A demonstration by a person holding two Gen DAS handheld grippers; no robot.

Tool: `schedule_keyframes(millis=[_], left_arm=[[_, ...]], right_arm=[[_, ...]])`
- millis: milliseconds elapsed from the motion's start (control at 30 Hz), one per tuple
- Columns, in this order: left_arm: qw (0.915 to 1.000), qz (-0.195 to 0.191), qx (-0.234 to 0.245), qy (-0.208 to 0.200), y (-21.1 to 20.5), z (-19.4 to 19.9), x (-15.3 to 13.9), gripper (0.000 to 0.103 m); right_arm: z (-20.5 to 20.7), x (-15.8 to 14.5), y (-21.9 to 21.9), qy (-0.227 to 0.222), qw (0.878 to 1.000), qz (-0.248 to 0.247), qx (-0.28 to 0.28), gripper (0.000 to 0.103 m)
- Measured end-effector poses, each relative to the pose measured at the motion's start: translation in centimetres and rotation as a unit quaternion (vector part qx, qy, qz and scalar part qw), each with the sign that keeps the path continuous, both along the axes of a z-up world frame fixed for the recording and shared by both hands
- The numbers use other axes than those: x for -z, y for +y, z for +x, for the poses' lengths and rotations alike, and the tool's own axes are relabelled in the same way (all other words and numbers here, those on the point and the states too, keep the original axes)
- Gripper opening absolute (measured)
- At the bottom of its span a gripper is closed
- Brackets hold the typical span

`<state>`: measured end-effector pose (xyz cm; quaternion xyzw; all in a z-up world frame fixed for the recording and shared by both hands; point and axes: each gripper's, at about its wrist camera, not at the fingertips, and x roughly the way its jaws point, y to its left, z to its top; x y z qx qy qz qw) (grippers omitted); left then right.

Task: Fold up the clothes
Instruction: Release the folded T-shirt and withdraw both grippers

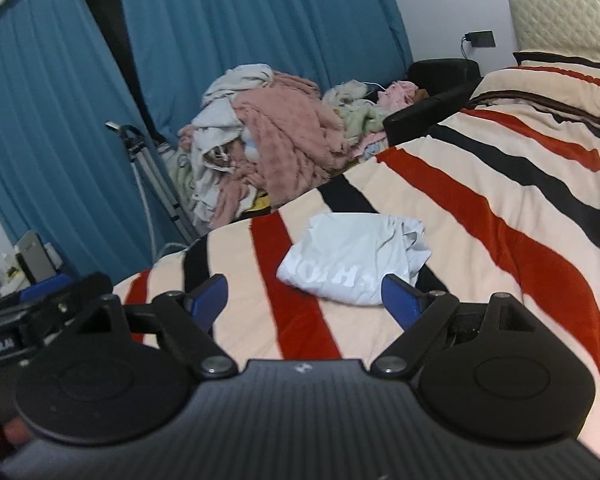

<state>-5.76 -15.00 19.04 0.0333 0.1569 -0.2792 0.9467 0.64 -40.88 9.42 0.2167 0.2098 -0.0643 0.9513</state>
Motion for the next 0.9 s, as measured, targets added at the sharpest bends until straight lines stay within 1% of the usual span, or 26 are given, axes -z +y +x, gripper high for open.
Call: schedule_keyframes(millis=[67, 167, 233, 333, 400, 500, 633, 800, 900], left_arm=[[0.9999, -0.004, -0.006, -0.015, 0.9, -2.1, -0.2, 0.103], [0.9995, -0.017, -0.012, -0.024, 2.3, -4.5, 0.2, 0.103], [0.9992, -0.025, -0.015, -0.026, 3.2, -5.8, 0.7, 0.103], [0.999, -0.029, -0.023, -0.026, 4.4, -6.5, 2.0, 0.103], [0.9988, -0.037, -0.026, -0.019, 5.1, -6.7, 3.0, 0.103], [0.9988, -0.033, -0.032, -0.014, 5.4, -6.0, 4.5, 0.103], [0.9987, -0.027, -0.041, -0.008, 5.7, -5.0, 6.6, 0.103], [0.9984, -0.019, -0.053, -0.001, 6.1, -3.8, 9.2, 0.103], [0.9981, -0.015, -0.06, 0.004, 6.4, -3.0, 10.8, 0.103]], right_arm=[[-1.9, 0.3, 0.6, -0.027, 1.0, 0.0, -0.003, 0.085], [-3.4, 1.3, 1.9, -0.04, 0.999, -0.023, -0.003, 0.085], [-3.9, 2.1, 2.6, -0.048, 0.998, -0.034, -0.001, 0.085], [-4.0, 3.2, 3.7, -0.058, 0.997, -0.052, 0.004, 0.085], [-3.9, 3.8, 4.6, -0.065, 0.995, -0.07, 0.006, 0.085], [-3.6, 5.0, 5.9, -0.08, 0.992, -0.099, 0.006, 0.085], [-2.7, 6.9, 7.0, -0.078, 0.988, -0.129, 0.017, 0.085], [-1.6, 9.4, 7.7, -0.064, 0.988, -0.141, 0.025, 0.085], [-0.6, 10.7, 8.0, -0.051, 0.989, -0.138, 0.023, 0.085]])
